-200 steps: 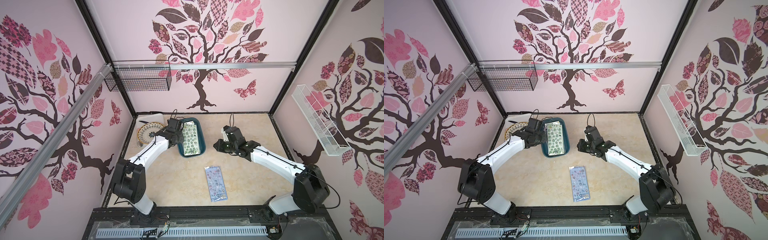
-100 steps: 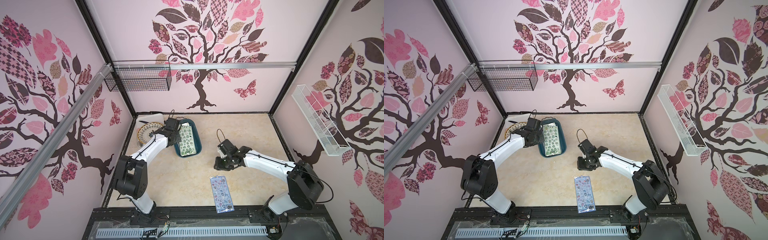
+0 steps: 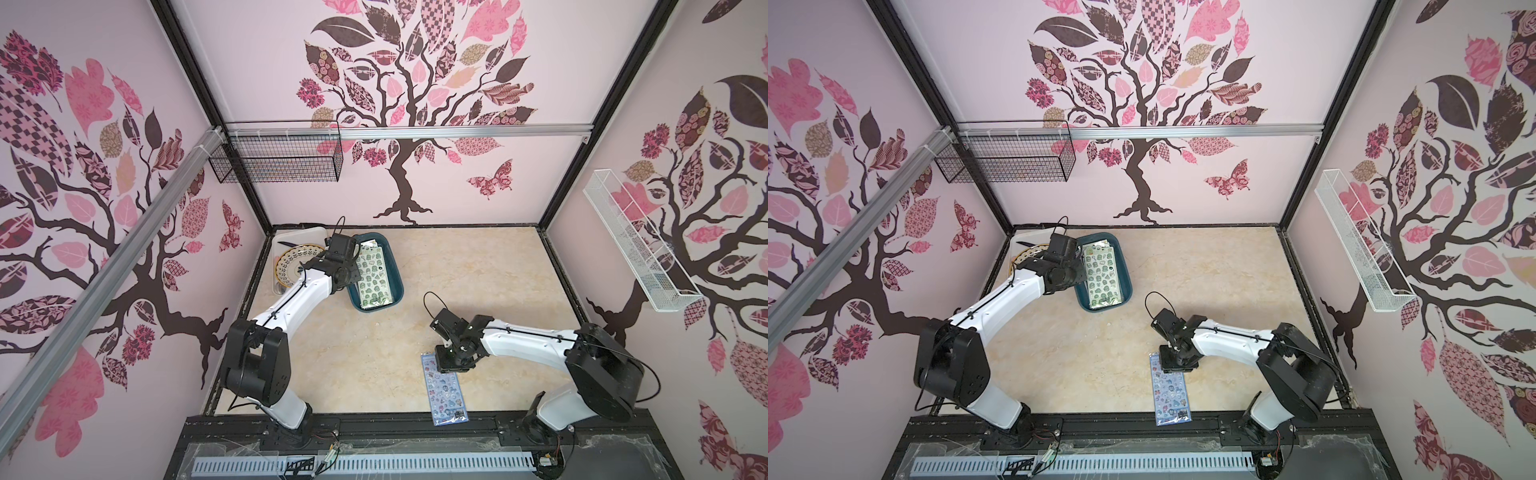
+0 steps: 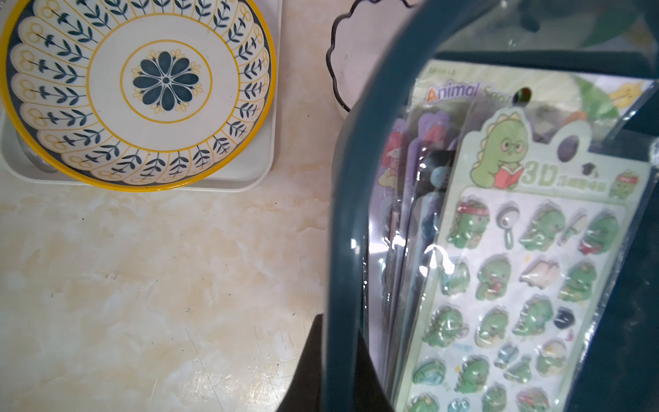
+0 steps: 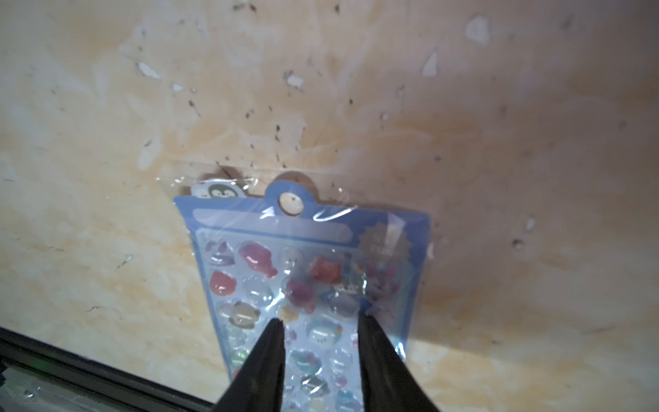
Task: Take the stickers out of the storage box
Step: Move the sticker to the center of the board.
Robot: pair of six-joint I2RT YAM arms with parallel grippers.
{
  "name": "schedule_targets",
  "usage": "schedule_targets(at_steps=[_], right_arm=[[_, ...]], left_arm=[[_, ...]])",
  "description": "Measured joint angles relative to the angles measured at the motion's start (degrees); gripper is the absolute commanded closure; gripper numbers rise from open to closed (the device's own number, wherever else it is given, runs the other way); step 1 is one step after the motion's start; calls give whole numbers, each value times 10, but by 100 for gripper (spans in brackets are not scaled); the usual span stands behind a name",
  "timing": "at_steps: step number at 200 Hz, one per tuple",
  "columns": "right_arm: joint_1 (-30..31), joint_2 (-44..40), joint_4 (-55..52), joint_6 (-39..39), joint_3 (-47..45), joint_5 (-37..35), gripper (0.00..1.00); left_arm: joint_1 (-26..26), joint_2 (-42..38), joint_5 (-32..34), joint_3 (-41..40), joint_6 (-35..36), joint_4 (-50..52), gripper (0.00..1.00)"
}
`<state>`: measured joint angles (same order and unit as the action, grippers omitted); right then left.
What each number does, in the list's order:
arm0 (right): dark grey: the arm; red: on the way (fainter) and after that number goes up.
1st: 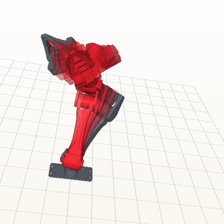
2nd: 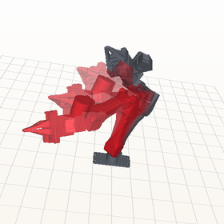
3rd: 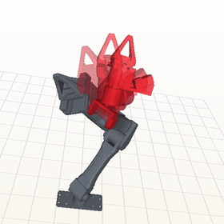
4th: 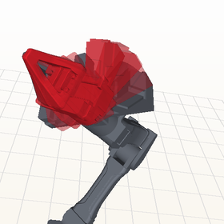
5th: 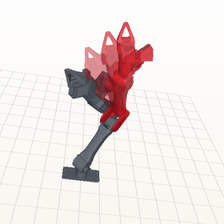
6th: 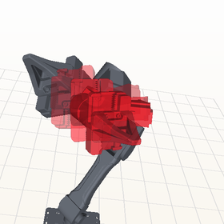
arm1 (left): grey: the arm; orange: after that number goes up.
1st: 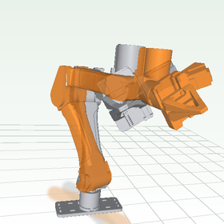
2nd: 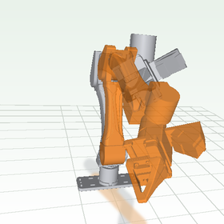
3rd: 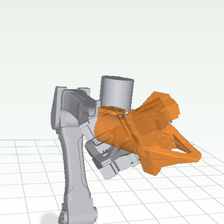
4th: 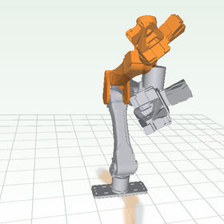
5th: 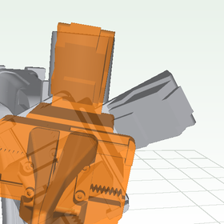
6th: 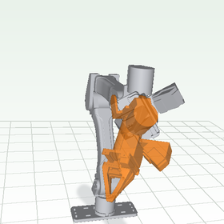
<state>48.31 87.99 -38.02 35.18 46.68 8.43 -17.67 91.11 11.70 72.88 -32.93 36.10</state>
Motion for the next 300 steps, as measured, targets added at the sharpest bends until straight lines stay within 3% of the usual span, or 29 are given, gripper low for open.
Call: schedule_targets(at_steps=[65, 126, 235, 300], right_arm=[[-8, 128, 1, 17, 142, -55, 62], [-107, 248, 24, 58, 297, -68, 63], [-210, 566, -91, -4, 814, -67, 61], [-228, 616, -99, -17, 903, -43, 55]], left_arm=[[35, -69, 12, -26, -18, -13, 100], [45, -77, 17, -34, -29, -14, 100], [52, -77, 6, -42, -36, -27, 100], [52, -77, -12, -44, -42, -31, 100]])
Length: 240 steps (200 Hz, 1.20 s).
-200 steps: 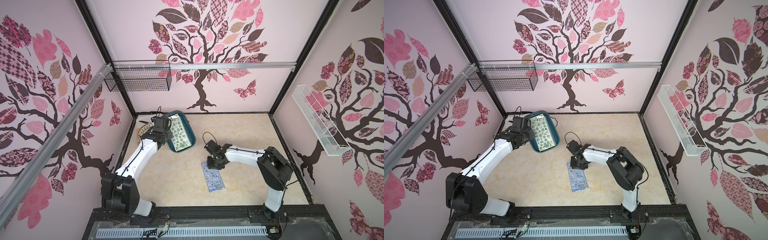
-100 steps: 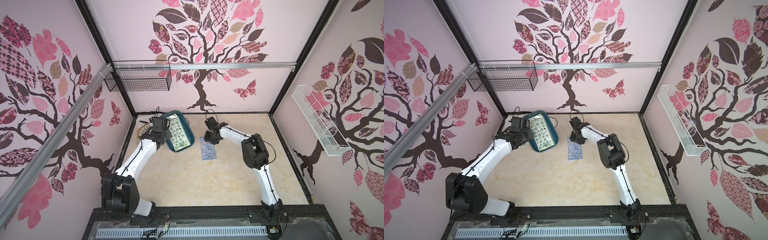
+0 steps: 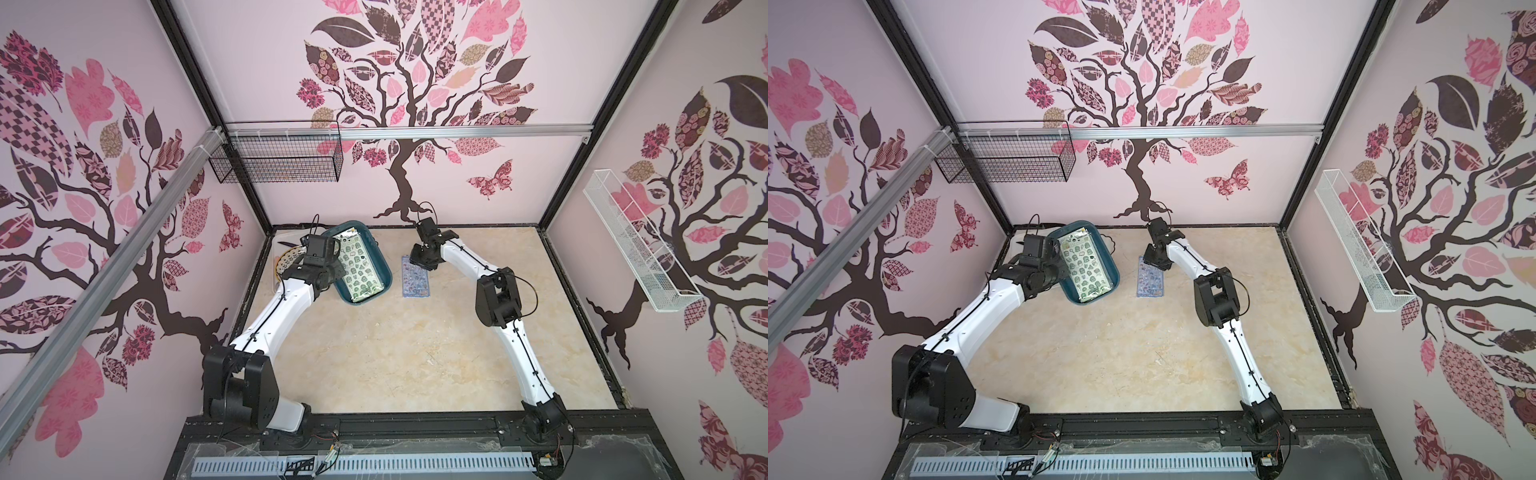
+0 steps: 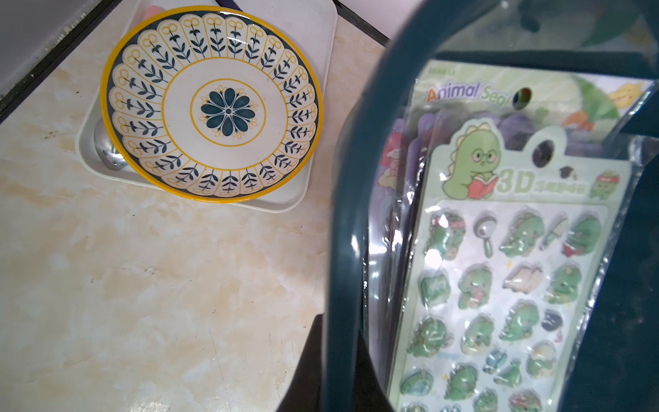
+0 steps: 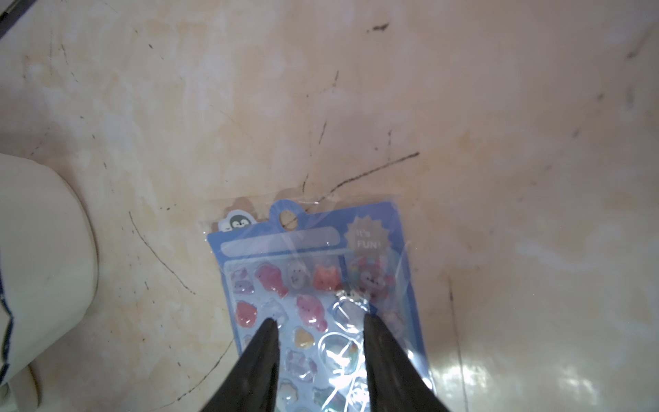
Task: Take the stickers out of the storage box
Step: Move the sticker to the center of the board.
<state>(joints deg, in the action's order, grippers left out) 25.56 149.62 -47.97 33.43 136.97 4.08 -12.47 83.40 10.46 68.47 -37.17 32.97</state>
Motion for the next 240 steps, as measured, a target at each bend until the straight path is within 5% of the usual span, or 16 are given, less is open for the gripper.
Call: schedule_targets(at_steps=[52, 145, 240], right_arm=[[-6, 3, 22, -25, 2, 13, 53], [6, -246, 74, -44, -338, 6, 55], [58, -189, 39, -63, -294, -27, 56]], left_arm=[[0, 0, -9, 0, -2, -3, 100], [0, 1, -24, 0, -2, -4, 100], [0, 1, -29, 0, -2, -4, 100]])
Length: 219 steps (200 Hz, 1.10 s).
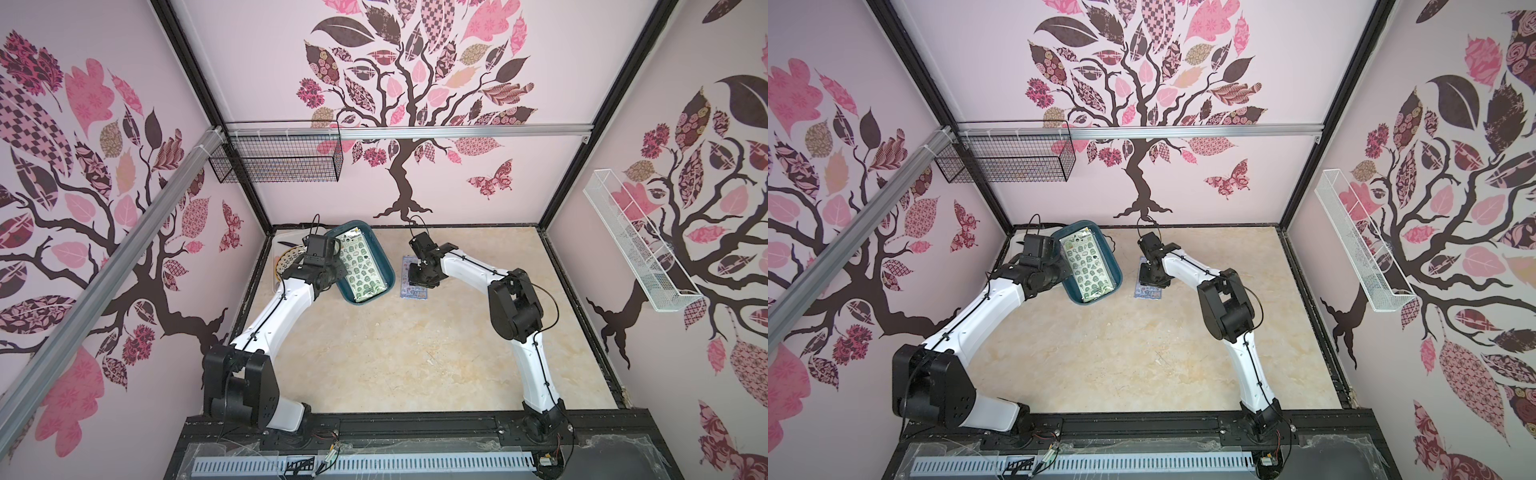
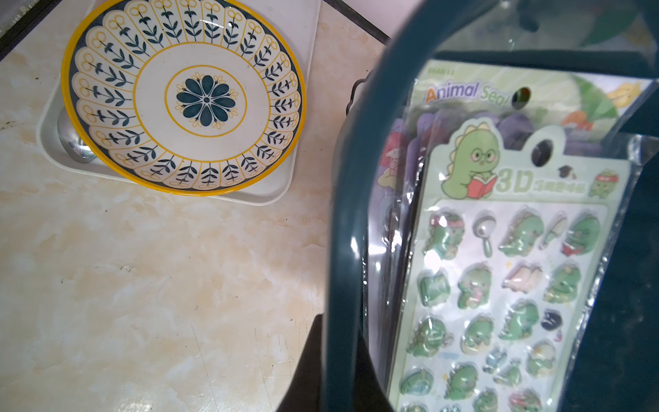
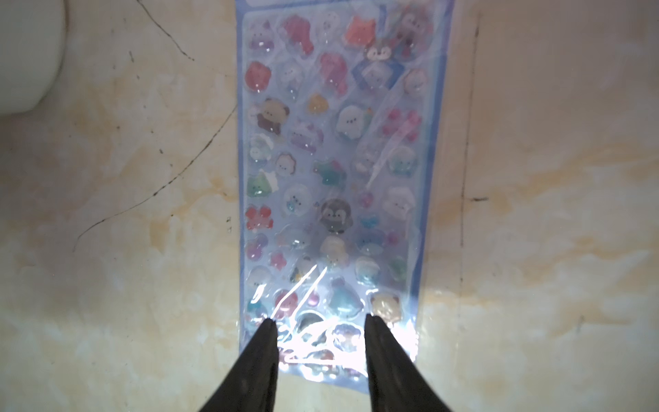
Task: Take the stickers out of the storage box
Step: Move the sticker to the center of the board.
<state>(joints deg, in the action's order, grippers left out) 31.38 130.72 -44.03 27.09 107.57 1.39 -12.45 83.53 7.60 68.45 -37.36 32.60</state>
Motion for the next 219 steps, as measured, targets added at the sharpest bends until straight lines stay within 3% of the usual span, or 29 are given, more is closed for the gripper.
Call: schedule_targets(at_steps=[110, 182, 219], right_arm=[[-8, 112, -20, -14, 158, -31, 57], [-19, 112, 10, 106, 146, -1, 58], [-20, 60, 105, 191, 36, 4, 59]], left_arm=[[0, 0, -2, 0, 0, 0, 100], [0, 0, -2, 0, 0, 0, 100], [0, 1, -2, 0, 0, 0, 100]])
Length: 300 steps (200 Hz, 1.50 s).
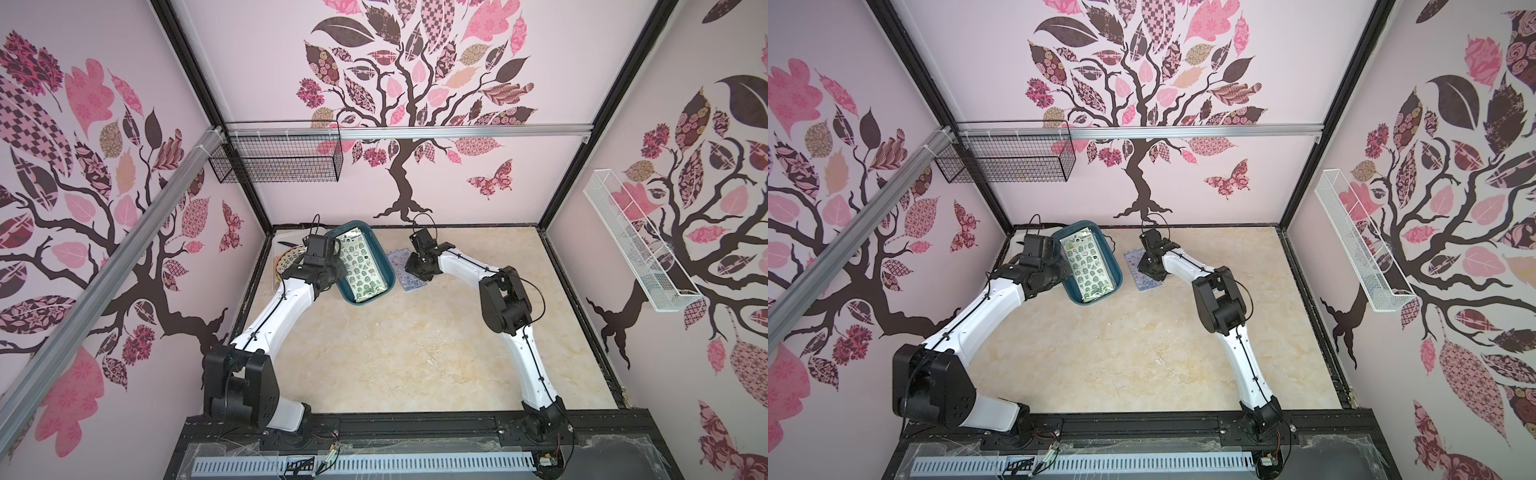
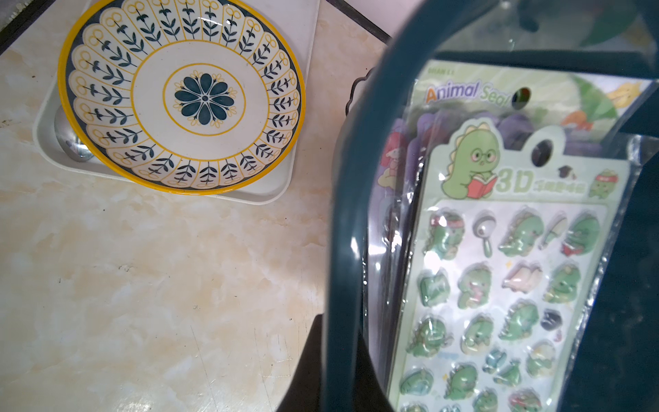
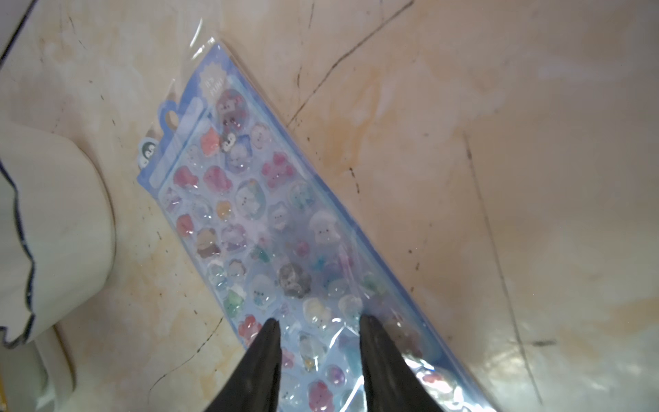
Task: Take the stickers out of the storage box
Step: Move the sticker to the center of the board.
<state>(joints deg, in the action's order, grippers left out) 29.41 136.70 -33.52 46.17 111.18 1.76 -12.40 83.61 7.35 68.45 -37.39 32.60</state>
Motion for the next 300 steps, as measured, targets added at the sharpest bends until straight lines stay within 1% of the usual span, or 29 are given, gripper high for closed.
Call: schedule_targets(at_steps=[40, 88, 118, 169, 218, 270, 300], right_arm=[[-2, -24, 58, 71, -56, 8, 59], [1, -52, 121, 140, -118, 6, 57], [9, -57, 132, 172, -126, 0, 56], [16, -57, 106, 175, -115, -20, 55], [15, -62, 124, 172, -127, -9, 54], [7, -71, 134, 140, -142, 14, 52], [6, -90, 143, 127, -167, 25, 51]], left_arm=[[0, 0, -5, 0, 0, 0, 100], [0, 2, -11, 0, -1, -2, 100], [0, 5, -12, 0, -1, -2, 100], [0, 7, -14, 0, 0, -2, 100], [0, 10, -15, 0, 1, -3, 100], [0, 11, -19, 0, 3, -3, 100], [0, 13, -23, 0, 5, -3, 100]])
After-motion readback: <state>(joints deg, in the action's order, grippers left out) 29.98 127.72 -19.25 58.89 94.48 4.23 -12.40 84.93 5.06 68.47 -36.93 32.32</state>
